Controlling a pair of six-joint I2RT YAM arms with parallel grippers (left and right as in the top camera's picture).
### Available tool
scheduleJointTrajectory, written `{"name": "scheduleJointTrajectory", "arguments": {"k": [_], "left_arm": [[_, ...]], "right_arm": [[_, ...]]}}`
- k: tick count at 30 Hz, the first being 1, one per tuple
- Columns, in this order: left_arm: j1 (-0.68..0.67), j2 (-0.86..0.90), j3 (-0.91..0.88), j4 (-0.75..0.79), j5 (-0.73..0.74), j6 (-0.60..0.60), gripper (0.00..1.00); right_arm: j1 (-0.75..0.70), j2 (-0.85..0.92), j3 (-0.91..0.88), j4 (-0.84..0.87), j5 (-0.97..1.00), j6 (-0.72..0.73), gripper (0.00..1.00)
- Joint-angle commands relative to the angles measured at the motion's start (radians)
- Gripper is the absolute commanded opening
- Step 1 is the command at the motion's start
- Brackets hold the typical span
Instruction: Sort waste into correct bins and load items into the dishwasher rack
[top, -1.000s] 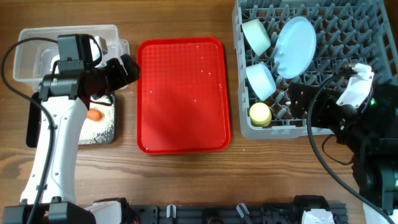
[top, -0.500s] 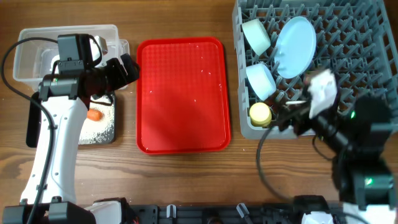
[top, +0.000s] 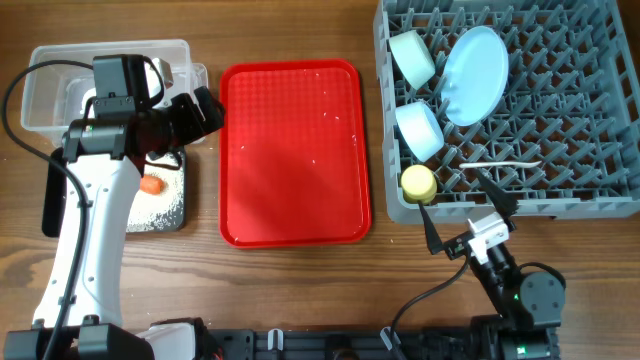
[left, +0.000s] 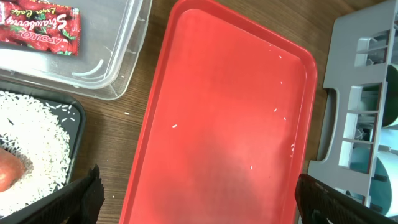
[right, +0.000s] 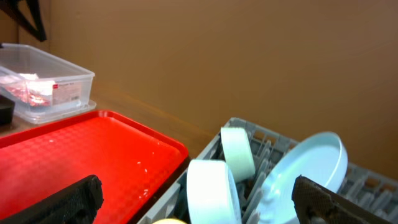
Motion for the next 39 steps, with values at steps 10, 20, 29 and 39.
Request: {"name": "scheduleJointTrajectory", "arguments": {"k": [10, 20, 29, 39], "left_arm": [[-0.003, 0.005, 0.009, 0.003, 0.001, 0.019, 1.00], [-0.003, 0.005, 0.009, 0.003, 0.001, 0.019, 1.00], [-0.050, -0.253, -0.146, 0.225, -0.018, 0.094, 1.00], [-0.055, -1.019, -1.142, 1.076, -0.026, 0.097, 1.00]], "right_arm": [[0.004, -0.050, -0.058, -0.050, 0.121, 0.134, 1.00], [0.004, -0.050, -0.058, -0.050, 0.121, 0.134, 1.00], [0.004, -0.050, -0.058, -0.050, 0.121, 0.134, 1.00], [0.004, -0.050, -0.058, -0.050, 0.121, 0.134, 1.00]]}}
